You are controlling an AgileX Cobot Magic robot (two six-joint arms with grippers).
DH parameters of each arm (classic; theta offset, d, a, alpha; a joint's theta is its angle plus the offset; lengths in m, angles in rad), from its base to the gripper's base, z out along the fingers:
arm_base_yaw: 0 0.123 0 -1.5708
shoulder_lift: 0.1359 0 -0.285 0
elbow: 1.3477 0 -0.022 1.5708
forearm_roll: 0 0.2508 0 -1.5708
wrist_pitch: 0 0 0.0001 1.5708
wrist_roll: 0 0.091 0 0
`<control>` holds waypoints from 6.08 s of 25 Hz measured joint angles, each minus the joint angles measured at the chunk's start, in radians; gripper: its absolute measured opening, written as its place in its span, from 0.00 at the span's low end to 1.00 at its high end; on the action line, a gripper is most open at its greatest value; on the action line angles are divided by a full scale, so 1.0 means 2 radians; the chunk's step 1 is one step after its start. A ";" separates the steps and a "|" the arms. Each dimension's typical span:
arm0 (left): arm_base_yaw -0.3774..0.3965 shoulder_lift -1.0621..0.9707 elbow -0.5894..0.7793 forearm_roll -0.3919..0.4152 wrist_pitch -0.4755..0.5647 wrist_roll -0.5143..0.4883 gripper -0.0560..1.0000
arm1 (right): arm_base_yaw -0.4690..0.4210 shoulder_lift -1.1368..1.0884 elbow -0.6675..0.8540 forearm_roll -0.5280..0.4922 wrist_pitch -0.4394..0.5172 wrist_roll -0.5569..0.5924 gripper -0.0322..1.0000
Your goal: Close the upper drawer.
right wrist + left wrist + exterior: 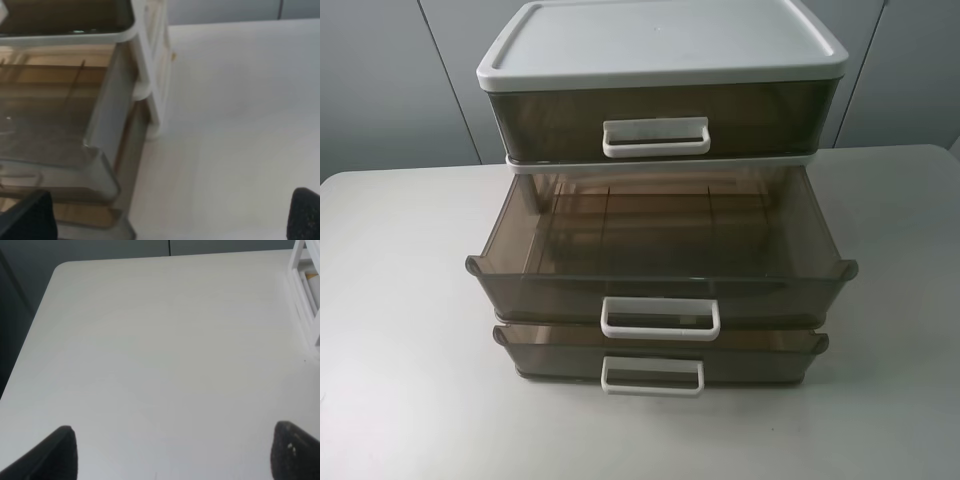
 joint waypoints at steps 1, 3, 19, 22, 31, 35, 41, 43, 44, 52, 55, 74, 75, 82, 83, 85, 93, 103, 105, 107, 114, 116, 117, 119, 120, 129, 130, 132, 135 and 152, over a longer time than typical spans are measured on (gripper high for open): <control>0.000 0.000 0.000 0.000 0.000 0.000 0.75 | 0.000 0.026 -0.014 0.005 -0.001 0.000 0.71; 0.000 0.000 0.000 0.000 0.000 0.000 0.75 | 0.000 0.074 -0.047 0.008 -0.001 0.000 0.71; 0.000 0.000 0.000 0.000 0.000 0.000 0.75 | 0.251 0.383 -0.246 0.001 -0.001 -0.134 0.71; 0.000 0.000 0.000 0.000 0.000 0.000 0.75 | 0.336 0.436 -0.261 -0.015 0.000 -0.136 0.71; 0.000 0.000 0.000 0.000 0.000 0.000 0.75 | 0.494 0.553 -0.276 -0.024 0.002 -0.188 0.71; 0.000 0.000 0.000 0.000 0.000 0.000 0.75 | 0.525 0.578 -0.276 -0.023 0.002 -0.200 0.71; 0.000 0.000 0.000 0.000 0.000 0.000 0.75 | 0.546 0.629 -0.276 -0.022 0.003 -0.213 0.71; 0.000 0.000 0.000 0.000 0.000 0.000 0.75 | 0.550 0.645 -0.276 -0.021 0.003 -0.223 0.71; 0.000 0.000 0.000 0.000 0.000 0.000 0.75 | 0.550 0.654 -0.276 -0.021 0.003 -0.226 0.71; 0.000 0.000 0.000 0.000 0.000 0.000 0.75 | 0.550 0.698 -0.276 -0.051 -0.012 -0.233 0.71; 0.000 0.000 0.000 0.000 0.000 0.000 0.75 | 0.550 0.698 -0.276 -0.062 -0.019 -0.234 0.71; 0.000 0.000 0.000 0.000 0.000 0.001 0.75 | 0.553 0.733 -0.270 -0.080 -0.016 -0.232 0.71; 0.000 0.000 0.000 0.000 0.000 0.001 0.75 | 0.554 0.735 -0.270 -0.080 -0.016 -0.232 0.71; 0.000 0.000 0.000 0.000 0.000 0.001 0.75 | 0.555 0.746 -0.270 -0.147 -0.015 -0.211 0.71; 0.000 0.000 0.000 0.000 0.000 0.001 0.75 | 0.555 0.748 -0.270 -0.163 -0.017 -0.209 0.71; 0.000 0.000 0.000 0.000 0.000 0.001 0.75 | 0.555 0.750 -0.270 -0.176 -0.028 -0.207 0.71; 0.000 0.000 0.000 0.000 0.000 0.001 0.75 | 0.555 0.750 -0.270 -0.206 -0.087 -0.206 0.71; 0.000 0.000 0.000 0.000 0.000 0.001 0.75 | 0.555 0.764 -0.270 -0.252 -0.127 -0.208 0.71; 0.000 0.000 0.000 0.000 0.000 0.001 0.75 | 0.554 0.766 -0.270 -0.269 -0.134 -0.207 0.71; 0.000 0.000 0.000 0.000 0.000 0.001 0.75 | 0.553 0.766 -0.270 -0.282 -0.139 -0.207 0.71; 0.000 0.000 0.000 0.000 0.000 0.001 0.75 | 0.543 0.766 -0.270 -0.313 -0.181 -0.195 0.71; 0.000 0.000 0.000 0.000 0.000 0.001 0.75 | 0.541 0.767 -0.270 -0.324 -0.187 -0.182 0.71; 0.000 0.000 0.000 0.000 0.000 0.001 0.75 | 0.540 0.767 -0.270 -0.330 -0.193 -0.175 0.71; 0.000 0.000 0.000 0.000 0.000 0.001 0.75 | 0.539 0.767 -0.270 -0.341 -0.200 -0.159 0.71; 0.000 0.000 0.000 0.000 0.000 0.001 0.75 | 0.539 0.767 -0.270 -0.343 -0.201 -0.156 0.71; 0.000 0.000 0.000 0.000 0.000 0.000 0.75 | 0.540 0.755 -0.270 -0.294 -0.201 -0.150 0.71; 0.000 0.000 0.000 0.000 0.000 0.000 0.75 | 0.542 0.749 -0.270 -0.282 -0.201 -0.149 0.71; 0.000 0.000 0.000 0.000 0.000 0.000 0.75 | 0.549 0.734 -0.270 -0.257 -0.201 -0.149 0.71; 0.000 0.000 0.000 0.000 0.000 -0.001 0.75 | 0.556 0.712 -0.270 -0.216 -0.198 -0.140 0.71; 0.000 0.000 0.000 0.000 0.000 -0.001 0.75 | 0.530 0.695 -0.186 -0.196 -0.203 -0.065 0.71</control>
